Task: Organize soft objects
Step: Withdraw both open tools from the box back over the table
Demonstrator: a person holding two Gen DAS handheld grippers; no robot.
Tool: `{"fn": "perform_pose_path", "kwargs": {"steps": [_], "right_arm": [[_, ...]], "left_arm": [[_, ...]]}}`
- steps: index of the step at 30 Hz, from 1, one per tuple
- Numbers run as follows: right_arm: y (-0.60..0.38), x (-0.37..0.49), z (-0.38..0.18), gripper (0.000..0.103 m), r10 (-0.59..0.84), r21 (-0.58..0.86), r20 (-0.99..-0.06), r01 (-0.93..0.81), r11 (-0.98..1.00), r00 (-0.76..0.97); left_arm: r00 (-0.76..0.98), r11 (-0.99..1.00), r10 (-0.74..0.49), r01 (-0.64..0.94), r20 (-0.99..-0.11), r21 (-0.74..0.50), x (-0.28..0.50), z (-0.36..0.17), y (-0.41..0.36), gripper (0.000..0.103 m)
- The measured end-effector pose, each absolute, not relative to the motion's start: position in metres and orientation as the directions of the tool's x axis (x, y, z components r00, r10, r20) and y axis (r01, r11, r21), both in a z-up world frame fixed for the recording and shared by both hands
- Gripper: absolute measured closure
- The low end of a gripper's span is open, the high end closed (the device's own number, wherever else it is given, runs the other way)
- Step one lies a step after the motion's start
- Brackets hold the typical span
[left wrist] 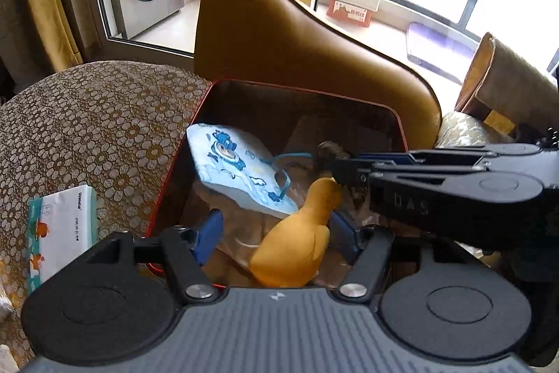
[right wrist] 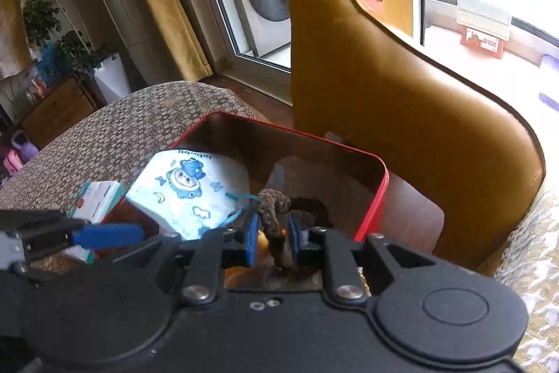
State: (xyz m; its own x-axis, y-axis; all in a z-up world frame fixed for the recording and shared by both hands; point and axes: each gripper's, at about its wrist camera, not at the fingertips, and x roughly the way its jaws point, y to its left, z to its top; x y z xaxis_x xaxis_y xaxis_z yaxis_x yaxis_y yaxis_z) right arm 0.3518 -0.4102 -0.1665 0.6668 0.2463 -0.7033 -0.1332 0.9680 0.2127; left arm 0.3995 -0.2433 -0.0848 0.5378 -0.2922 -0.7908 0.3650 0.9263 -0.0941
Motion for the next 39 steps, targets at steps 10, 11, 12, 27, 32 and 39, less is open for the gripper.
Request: {"fn": "perform_pose_path", "kwargs": {"steps": [10,11,12,27,32,39], "right_arm": [[-0.408,0.329,-0.142,0.072,0.253,0.2,-0.68,-0.157,0.967,0.688],[-0.407,0.325,-0.138,0.07,0.256,0.201,-0.677,-0.161,0.966,0.69],[-0.406,0.321,-0.135,0.069,0.255,0.198,-0.673,-0.162,0.967,0.694],[-0.384,0.253,-0.076,0.051,0.302,0.202,-0.595,-0.226,0.953,0.745],[-0.366,0.23,-0.061,0.042,0.344,0.225,-0.569,-0.261,0.939,0.747],[-0.33,0.205,-0.051,0.034,0.413,0.241,-0.553,-0.336,0.91,0.724]], "left_arm": [[0.583,0.925,-0.301,0.37,-0.755,-0.083,0.373,-0.058,-0.224,0.036],[0.588,0.926,-0.3,0.37,-0.751,-0.08,0.369,-0.054,-0.222,0.036],[0.594,0.926,-0.299,0.369,-0.747,-0.077,0.365,-0.05,-0.219,0.036],[0.652,0.924,-0.318,0.375,-0.688,-0.072,0.293,0.009,-0.165,0.036],[0.658,0.927,-0.323,0.364,-0.68,-0.089,0.268,0.025,-0.136,0.036],[0.697,0.947,-0.296,0.306,-0.653,-0.102,0.239,0.04,-0.081,0.026]]}}
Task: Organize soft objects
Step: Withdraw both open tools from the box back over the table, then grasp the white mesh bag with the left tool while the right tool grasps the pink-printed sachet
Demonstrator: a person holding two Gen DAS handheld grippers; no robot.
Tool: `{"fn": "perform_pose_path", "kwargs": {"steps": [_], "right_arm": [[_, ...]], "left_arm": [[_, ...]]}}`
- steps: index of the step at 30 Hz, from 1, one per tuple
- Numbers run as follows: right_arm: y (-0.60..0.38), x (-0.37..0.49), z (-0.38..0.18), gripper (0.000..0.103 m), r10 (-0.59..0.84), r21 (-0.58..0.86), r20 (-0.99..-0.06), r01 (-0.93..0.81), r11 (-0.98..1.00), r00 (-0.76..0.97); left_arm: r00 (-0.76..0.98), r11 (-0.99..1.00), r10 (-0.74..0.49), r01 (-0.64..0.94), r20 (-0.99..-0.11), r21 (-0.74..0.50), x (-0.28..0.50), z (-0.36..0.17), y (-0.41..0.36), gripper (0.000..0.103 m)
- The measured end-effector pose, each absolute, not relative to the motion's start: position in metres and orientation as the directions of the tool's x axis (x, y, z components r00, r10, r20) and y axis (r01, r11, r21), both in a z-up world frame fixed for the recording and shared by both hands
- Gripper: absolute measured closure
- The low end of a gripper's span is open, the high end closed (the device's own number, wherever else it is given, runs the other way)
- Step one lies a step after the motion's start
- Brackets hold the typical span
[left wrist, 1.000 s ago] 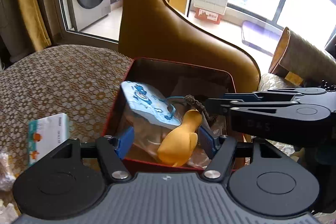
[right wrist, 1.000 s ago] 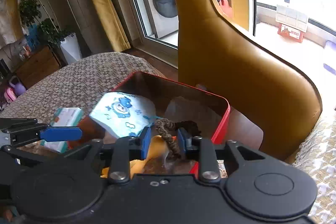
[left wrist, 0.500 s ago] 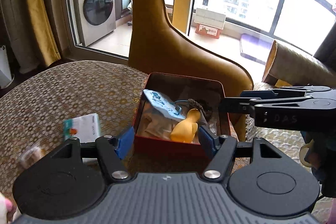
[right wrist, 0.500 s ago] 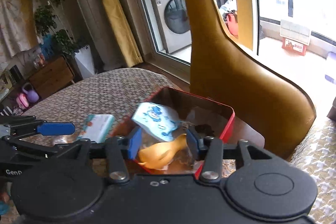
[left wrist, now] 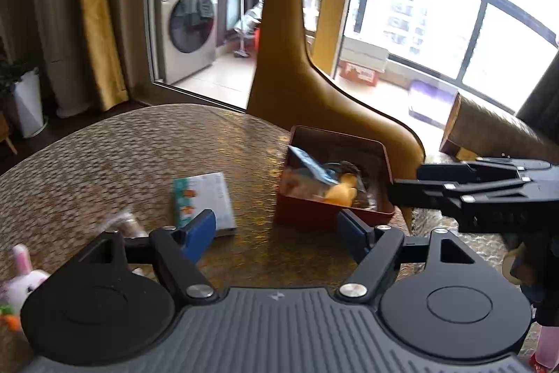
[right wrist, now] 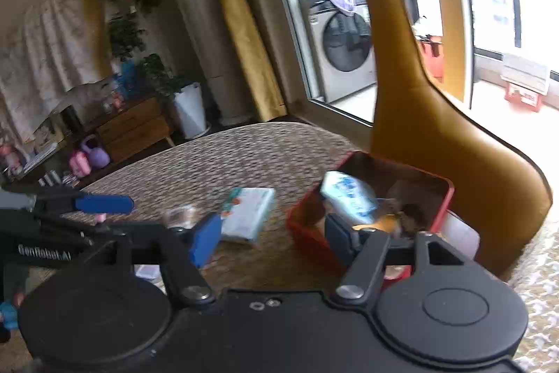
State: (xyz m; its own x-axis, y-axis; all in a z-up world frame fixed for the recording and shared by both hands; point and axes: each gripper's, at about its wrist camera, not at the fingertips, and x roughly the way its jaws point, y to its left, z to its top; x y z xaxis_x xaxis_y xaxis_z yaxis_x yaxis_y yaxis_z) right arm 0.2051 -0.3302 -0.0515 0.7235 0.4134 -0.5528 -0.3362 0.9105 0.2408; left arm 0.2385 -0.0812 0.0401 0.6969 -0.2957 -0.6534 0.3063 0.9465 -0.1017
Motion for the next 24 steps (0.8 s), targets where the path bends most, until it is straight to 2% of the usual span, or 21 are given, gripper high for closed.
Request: {"fn": "perform_pose_path", "kwargs": {"steps": [2,5,16,20,22,24], "right_arm": [[-0.319,0.2,-0.05,0.032,0.43,0.24,-0.551,-0.358,0.902,0.715],[-0.302,0.195,-0.051,0.03,0.451,0.246,-0.555,-0.38,0.892,0.699],[-0.25,0.181,-0.059,0.017,0.504,0.248,-0.574,-0.449,0.858,0.645],[-0.231,0.182,-0.064,0.014,0.511,0.235,-0.59,-0.472,0.85,0.625],[-0.221,0.184,-0.068,0.013,0.514,0.232,-0.598,-0.481,0.845,0.615],[-0.213,0.187,-0.07,0.013,0.516,0.23,-0.604,-0.487,0.843,0.608]], "left_arm": [[0.704,0.952,-0.285,0.286,-0.651,-0.107,0.232,0.042,-0.065,0.026],[0.72,0.961,-0.258,0.257,-0.644,-0.098,0.221,0.044,-0.04,0.02],[0.758,0.982,-0.178,0.178,-0.628,-0.063,0.191,0.032,0.031,0.017],[0.759,0.981,-0.187,0.177,-0.624,-0.078,0.184,0.024,0.053,0.016],[0.753,0.98,-0.195,0.182,-0.628,-0.086,0.183,0.018,0.06,0.01],[0.753,0.98,-0.195,0.179,-0.628,-0.089,0.179,0.011,0.067,0.001]]}}
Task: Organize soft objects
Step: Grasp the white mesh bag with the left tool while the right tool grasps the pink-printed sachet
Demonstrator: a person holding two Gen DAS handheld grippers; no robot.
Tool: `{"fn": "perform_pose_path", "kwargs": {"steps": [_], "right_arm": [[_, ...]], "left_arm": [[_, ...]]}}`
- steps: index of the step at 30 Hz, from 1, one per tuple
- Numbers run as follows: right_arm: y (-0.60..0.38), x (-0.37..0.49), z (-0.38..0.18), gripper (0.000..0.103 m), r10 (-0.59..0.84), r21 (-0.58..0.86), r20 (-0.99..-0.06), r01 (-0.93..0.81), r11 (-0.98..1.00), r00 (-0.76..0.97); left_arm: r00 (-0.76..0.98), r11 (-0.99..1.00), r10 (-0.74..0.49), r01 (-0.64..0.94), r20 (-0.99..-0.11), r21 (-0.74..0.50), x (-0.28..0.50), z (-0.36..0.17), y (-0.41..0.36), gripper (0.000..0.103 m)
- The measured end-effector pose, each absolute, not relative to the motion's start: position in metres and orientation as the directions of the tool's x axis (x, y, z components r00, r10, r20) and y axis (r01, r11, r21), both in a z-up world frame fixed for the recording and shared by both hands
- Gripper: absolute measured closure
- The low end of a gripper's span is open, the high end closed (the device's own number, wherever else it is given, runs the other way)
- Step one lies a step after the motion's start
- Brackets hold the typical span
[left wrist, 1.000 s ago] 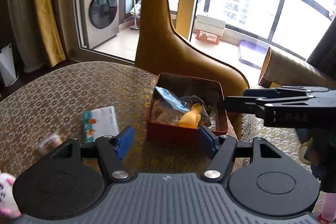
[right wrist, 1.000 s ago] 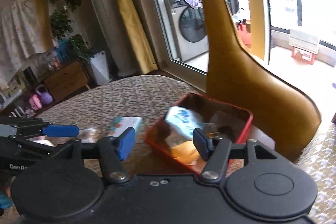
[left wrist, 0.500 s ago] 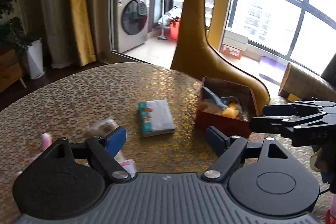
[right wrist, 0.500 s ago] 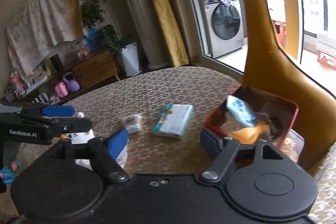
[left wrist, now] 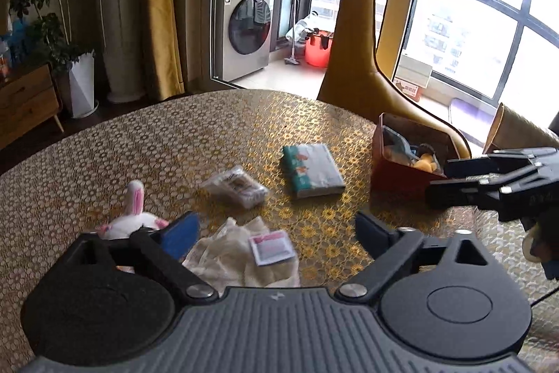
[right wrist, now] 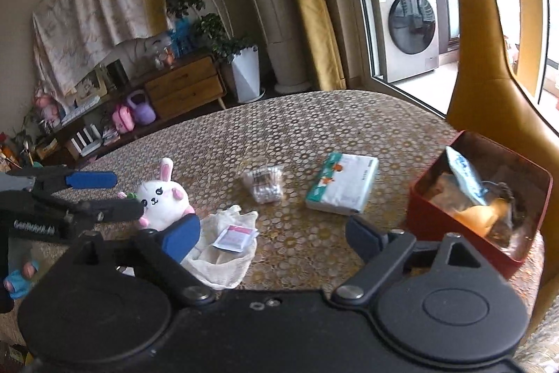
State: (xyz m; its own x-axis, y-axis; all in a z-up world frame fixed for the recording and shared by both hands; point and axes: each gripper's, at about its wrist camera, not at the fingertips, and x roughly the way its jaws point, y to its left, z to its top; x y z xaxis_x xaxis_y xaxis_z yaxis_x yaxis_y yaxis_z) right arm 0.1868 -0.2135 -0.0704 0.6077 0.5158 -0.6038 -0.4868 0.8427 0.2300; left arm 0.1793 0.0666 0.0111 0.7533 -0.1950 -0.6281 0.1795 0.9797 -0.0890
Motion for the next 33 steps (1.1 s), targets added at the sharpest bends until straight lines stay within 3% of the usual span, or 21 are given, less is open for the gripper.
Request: {"fn": "perform_pose_path", "kwargs": {"steps": [13,23,33], "right_arm": [[-0.154,0.209,-0.106,0.013,0.56,0.175,-0.666,-0.626,0.76,0.493],[-0.106,0.222,-0.14,0.017,0.55,0.051,-0.732,-0.772,0.633,0.402],[-0.074,0.241,-0.173,0.024,0.464,-0.097,-0.792,-0.833,0.545,0.396]], "left_arm": [[0.737,0.976,-0.206,0.109,-0.644,-0.188,0.159,-0.056,0.103,0.001],[0.741,0.992,-0.118,0.062,-0.662,-0.108,0.143,-0.093,0.12,0.001],[0.687,0.989,-0.128,0.031,-0.716,-0.148,0.147,-0.126,0.146,0.001]]}}
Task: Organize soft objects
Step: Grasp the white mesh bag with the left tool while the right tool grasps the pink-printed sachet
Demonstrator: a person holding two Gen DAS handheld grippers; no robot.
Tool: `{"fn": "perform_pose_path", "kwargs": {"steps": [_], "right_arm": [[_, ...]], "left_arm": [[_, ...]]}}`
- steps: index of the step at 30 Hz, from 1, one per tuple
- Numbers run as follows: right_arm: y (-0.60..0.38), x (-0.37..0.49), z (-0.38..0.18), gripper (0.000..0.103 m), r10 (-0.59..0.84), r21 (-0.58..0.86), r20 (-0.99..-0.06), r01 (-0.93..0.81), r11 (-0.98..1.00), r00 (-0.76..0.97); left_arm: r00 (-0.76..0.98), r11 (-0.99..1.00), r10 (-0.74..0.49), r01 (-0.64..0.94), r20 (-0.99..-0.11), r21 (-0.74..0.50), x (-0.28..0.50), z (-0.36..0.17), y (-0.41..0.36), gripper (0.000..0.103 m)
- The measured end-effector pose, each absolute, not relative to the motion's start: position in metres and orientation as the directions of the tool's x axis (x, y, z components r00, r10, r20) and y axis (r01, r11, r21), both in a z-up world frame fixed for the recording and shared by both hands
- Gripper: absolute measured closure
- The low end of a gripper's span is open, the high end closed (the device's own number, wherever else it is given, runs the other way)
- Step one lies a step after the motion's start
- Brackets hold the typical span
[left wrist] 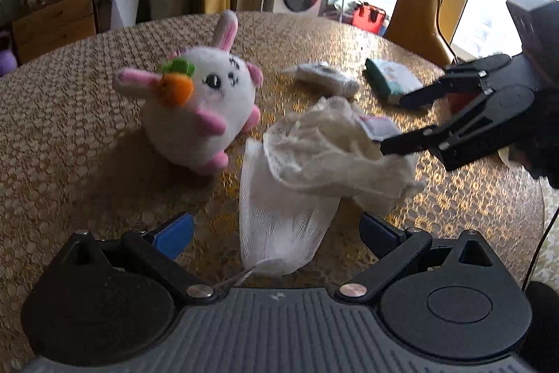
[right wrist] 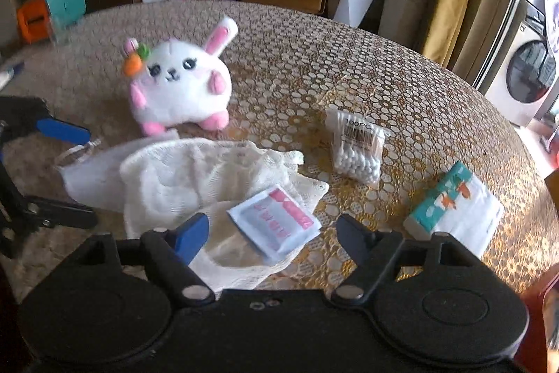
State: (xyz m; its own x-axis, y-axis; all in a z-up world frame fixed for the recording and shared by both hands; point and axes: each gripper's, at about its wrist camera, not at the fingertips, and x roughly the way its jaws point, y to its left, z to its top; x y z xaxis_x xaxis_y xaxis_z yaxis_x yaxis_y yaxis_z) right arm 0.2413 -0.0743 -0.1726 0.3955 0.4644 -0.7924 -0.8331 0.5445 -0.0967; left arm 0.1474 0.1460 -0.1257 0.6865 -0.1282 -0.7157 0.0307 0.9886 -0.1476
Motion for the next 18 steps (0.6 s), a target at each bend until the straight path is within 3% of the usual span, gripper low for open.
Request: {"fn": "perform_pose_path", "kwargs": {"steps": [9,14,18], "right_arm": [[-0.067,0.262,-0.19,0.03,0.45,-0.073,-0.815,-0.835,0.546,0.365],[-0.067,0.26,-0.193,0.039,0.452,-0.071,-0.814,-0.833,0.548,0.366],[-0.067,0.258,-0.191,0.043,0.46,-0.065,-0.81,-0.835,0.547,0.364]], "left_arm": [[0.663,0.987,-0.138,0.033,-0.736,-0.155,0.158,-0.143,0.146,0.002],[0.676,0.989,-0.125,0.024,-0.727,-0.148,0.162,-0.145,0.143,0.002],[0.686,0.99,-0.109,0.01,-0.719,-0.141,0.164,-0.143,0.143,0.016]]}}
